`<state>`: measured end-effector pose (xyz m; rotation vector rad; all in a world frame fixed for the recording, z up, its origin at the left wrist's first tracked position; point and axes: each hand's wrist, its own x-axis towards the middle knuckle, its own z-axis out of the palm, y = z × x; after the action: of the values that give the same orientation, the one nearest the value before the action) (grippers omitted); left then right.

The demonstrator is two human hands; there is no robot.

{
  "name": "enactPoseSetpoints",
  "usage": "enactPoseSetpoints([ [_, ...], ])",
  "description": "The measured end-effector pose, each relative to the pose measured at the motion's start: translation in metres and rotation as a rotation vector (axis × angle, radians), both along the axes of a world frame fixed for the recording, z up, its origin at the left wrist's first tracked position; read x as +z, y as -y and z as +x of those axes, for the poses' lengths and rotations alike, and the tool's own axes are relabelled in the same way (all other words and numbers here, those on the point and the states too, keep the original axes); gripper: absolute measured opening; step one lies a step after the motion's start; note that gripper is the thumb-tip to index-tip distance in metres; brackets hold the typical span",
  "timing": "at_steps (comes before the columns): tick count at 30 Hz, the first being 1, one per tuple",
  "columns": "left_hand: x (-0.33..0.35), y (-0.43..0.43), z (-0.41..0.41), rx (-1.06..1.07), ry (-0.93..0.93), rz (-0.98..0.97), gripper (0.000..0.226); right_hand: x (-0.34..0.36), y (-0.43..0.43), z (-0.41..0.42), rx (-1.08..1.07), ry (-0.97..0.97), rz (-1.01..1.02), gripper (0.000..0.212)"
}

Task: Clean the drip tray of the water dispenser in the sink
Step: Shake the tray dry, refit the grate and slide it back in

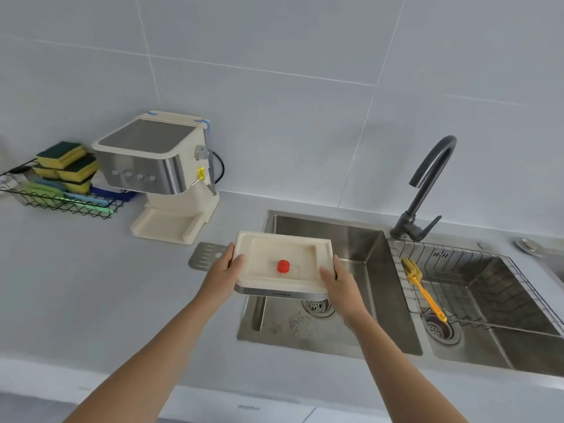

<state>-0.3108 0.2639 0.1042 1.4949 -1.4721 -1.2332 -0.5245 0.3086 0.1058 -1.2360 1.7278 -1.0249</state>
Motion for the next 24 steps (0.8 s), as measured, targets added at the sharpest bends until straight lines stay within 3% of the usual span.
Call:
enactPoseSetpoints([
  [11,-0.013,-0.006,0.118,0.016,0.155,0.000,0.024,-0.024,-0.010,0.121,-0.014,0.045,0.074,0.027],
  [24,-0.078,0.044,0.215,-0.219,0.343,0.072,0.023,-0.075,0.016,0.222,-0.218,0.021,0.277,0.045],
])
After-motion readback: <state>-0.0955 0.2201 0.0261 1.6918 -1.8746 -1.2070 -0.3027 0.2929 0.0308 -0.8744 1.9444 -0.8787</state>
